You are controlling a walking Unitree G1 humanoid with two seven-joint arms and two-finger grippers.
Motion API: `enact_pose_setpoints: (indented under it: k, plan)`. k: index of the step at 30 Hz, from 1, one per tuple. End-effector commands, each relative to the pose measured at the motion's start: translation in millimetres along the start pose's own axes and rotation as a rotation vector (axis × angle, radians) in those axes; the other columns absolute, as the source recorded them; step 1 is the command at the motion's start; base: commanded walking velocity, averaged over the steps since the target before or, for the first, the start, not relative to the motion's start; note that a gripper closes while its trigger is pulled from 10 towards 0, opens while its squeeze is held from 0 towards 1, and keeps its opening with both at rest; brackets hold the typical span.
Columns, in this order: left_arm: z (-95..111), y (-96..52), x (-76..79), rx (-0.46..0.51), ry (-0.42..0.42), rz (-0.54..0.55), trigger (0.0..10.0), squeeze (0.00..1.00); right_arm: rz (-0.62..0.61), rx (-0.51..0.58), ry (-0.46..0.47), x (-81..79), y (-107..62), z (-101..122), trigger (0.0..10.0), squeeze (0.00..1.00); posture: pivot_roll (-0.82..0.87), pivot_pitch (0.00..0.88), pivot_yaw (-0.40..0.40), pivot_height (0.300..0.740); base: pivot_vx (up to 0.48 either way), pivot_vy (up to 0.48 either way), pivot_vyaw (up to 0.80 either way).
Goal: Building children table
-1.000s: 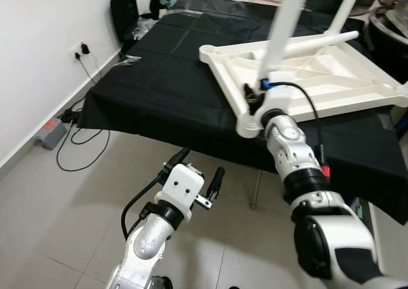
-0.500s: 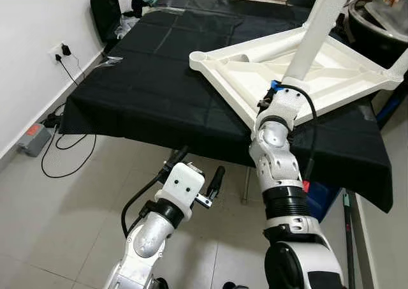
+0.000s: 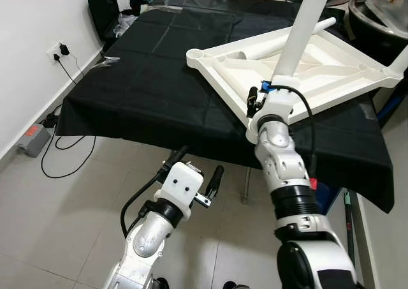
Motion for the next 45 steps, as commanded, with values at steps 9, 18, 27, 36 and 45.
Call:
enact_pose_setpoints:
  k: [9,18,27,36,45]
  plan:
    - [-5.9,-3.5,5.7,-0.028,0.003,-0.017,10.0,0.00,0.650,-0.236,0.101,7.5,2.9,2.6,10.0,0.00,0.16,0.147,-0.067,0.740,0.000,0.000,0.00]
    - [-4.8,-2.8,5.0,-0.025,0.004,-0.013,10.0,0.00,0.783,-0.300,0.094,5.2,2.1,1.7,10.0,0.00,0.17,0.159,-0.072,0.740,0.000,0.000,0.00]
    - [-3.6,-2.7,3.9,-0.025,0.003,-0.007,10.0,0.00,0.828,-0.296,0.062,-17.4,5.2,-5.2,10.0,0.00,0.18,0.170,-0.074,0.740,0.000,0.000,0.00]
    - [-2.4,-4.0,3.3,-0.026,0.003,-0.002,10.0,0.00,0.826,-0.293,0.031,-30.5,7.5,-13.2,5.8,0.00,0.19,0.181,-0.078,0.740,0.000,0.000,0.00]
    - [-2.7,-3.6,3.0,-0.027,0.002,-0.001,10.0,0.00,0.671,-0.194,-0.004,-10.2,16.7,-3.7,0.0,0.00,0.18,0.179,-0.075,0.740,0.000,0.000,0.00]
Point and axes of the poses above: a point about 5 cm out from each wrist's last joint towards the gripper, its own y axis pointing out of the wrist towards the gripper, its own z axis along the axis of the wrist's last joint, x = y × z, the point moved 1 cm from there along y, pointing out of the wrist towards the gripper, and after that the axes turned 14 degrees about y, right-handed, at the moved point
